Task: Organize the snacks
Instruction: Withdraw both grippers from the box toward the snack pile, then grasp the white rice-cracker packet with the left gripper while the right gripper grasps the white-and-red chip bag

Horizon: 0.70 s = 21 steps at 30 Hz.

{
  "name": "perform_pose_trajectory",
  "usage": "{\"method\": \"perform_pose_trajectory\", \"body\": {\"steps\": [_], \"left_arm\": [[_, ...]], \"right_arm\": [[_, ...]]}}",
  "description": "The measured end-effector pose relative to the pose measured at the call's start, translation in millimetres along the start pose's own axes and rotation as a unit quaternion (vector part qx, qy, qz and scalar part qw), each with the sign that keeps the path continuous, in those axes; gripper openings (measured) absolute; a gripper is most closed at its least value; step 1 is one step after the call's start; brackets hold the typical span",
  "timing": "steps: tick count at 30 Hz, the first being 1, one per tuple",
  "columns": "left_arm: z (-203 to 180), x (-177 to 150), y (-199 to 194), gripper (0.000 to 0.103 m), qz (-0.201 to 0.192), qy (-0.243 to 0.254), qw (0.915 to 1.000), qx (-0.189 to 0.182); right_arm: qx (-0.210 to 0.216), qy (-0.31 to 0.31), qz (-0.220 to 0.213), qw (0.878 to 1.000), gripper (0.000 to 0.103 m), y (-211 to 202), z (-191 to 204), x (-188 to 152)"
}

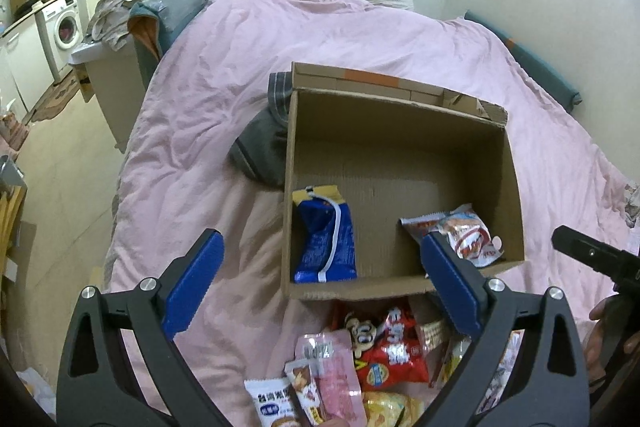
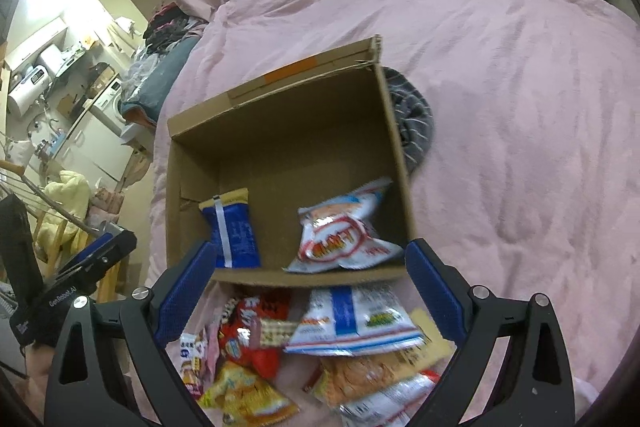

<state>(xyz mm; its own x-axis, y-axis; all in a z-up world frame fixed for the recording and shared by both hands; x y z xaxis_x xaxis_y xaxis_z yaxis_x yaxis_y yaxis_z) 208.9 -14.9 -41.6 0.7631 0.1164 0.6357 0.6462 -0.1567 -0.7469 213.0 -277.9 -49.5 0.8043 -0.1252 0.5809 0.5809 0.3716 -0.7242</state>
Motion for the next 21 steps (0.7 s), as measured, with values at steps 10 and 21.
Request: {"method": "perform_pose_trajectory", "body": {"steps": [10,21], "left_arm": [[28,-40,-10,0.098,0.043,0.001,0.9984,0.037],[77,-117,11,0.095,0.184,-0.075,0.9788,0.047]], "right_arm": [[-0.011,0.045,0.022,0.999,0.098,-21,-27,-38],[-0.006,0.073,0.050,0.996,0.098,-25,-38,-75]]}}
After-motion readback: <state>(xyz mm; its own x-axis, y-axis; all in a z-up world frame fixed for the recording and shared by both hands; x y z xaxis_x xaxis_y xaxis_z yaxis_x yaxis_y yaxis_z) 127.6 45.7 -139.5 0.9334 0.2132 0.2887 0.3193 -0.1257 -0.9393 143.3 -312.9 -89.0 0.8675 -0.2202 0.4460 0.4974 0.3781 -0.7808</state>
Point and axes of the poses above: each gripper's, at about its wrist camera, not at the fingertips, and y roughly the way its jaws point, z to its left, x to its top, the point moved 7 cm from there along y, roughly the way its jaws point, and after that the axes turned 5 degrees about -y, right-handed, at the moved point
